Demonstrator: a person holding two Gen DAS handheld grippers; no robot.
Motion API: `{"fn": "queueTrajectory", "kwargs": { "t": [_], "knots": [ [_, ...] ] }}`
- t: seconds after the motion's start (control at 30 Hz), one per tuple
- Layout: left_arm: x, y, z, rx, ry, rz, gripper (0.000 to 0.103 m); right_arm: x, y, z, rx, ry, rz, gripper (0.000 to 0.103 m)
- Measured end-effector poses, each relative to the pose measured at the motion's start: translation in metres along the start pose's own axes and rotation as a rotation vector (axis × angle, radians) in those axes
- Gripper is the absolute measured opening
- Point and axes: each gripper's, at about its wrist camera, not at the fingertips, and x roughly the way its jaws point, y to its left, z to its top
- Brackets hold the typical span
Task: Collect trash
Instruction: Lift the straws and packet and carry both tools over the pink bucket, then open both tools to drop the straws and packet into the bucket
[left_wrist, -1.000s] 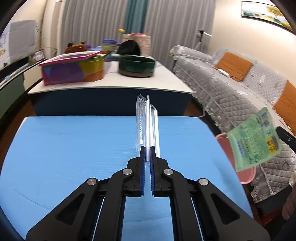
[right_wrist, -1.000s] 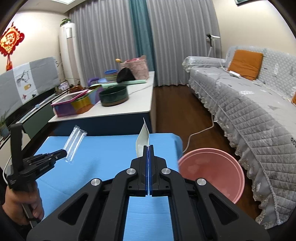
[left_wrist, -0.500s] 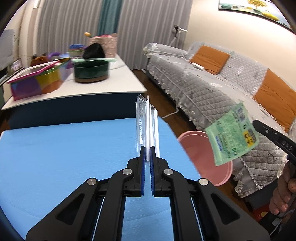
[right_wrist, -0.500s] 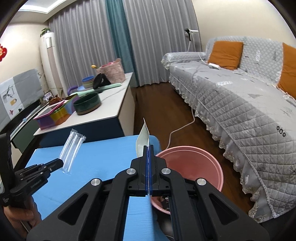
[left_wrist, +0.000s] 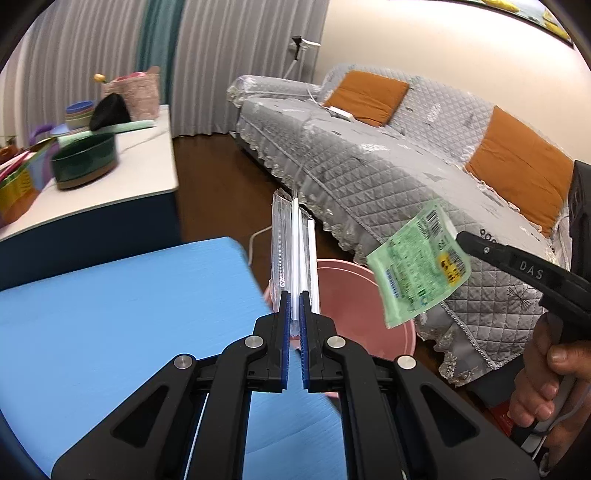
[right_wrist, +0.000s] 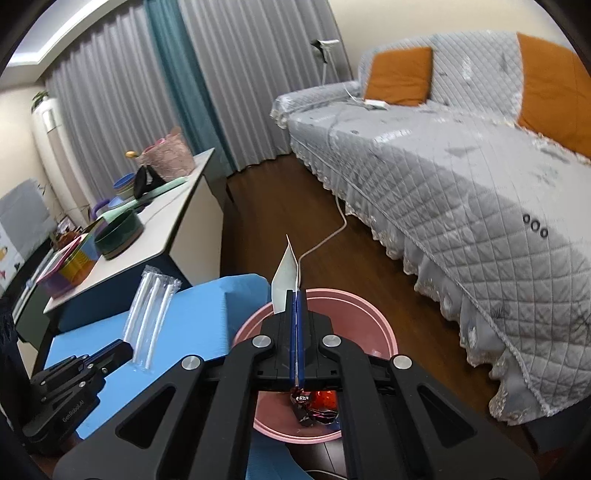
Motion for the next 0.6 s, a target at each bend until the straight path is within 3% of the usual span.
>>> {"fn": "queueTrajectory", "kwargs": {
  "t": [0.37, 0.4, 0.43, 0.47, 0.5, 0.57, 0.6],
  "knots": [
    [0.057, -0.034, 0.003, 0.068, 0.089, -0.044, 0.005, 0.020, -0.010, -0.003, 0.007, 0.042, -0.009, 0.001],
    [0.063, -0.035, 0.003, 0.072, 0.104, -0.043, 0.007, 0.023, -0.010, -0.003, 0.007, 0.053, -0.010, 0.005],
    [0.069, -0.036, 0.002, 0.075, 0.117, -0.039, 0.018, 0.026, -0.010, -0.004, 0.006, 0.062, -0.020, 0.005],
    [0.071, -0.036, 0.003, 0.076, 0.121, -0.036, 0.029, 0.028, -0.012, -0.004, 0.010, 0.066, -0.033, 0.011],
    [0.072, -0.035, 0.003, 0.076, 0.119, -0.032, 0.033, 0.028, -0.013, -0.004, 0.016, 0.065, -0.044, 0.031],
    [0.073, -0.033, 0.003, 0.065, 0.118, -0.025, 0.035, 0.027, -0.016, -0.004, 0.027, 0.056, -0.057, 0.051],
    [0.072, -0.032, 0.002, 0.061, 0.116, -0.024, 0.035, 0.026, -0.016, -0.003, 0.025, 0.053, -0.058, 0.051]
  ]
}}
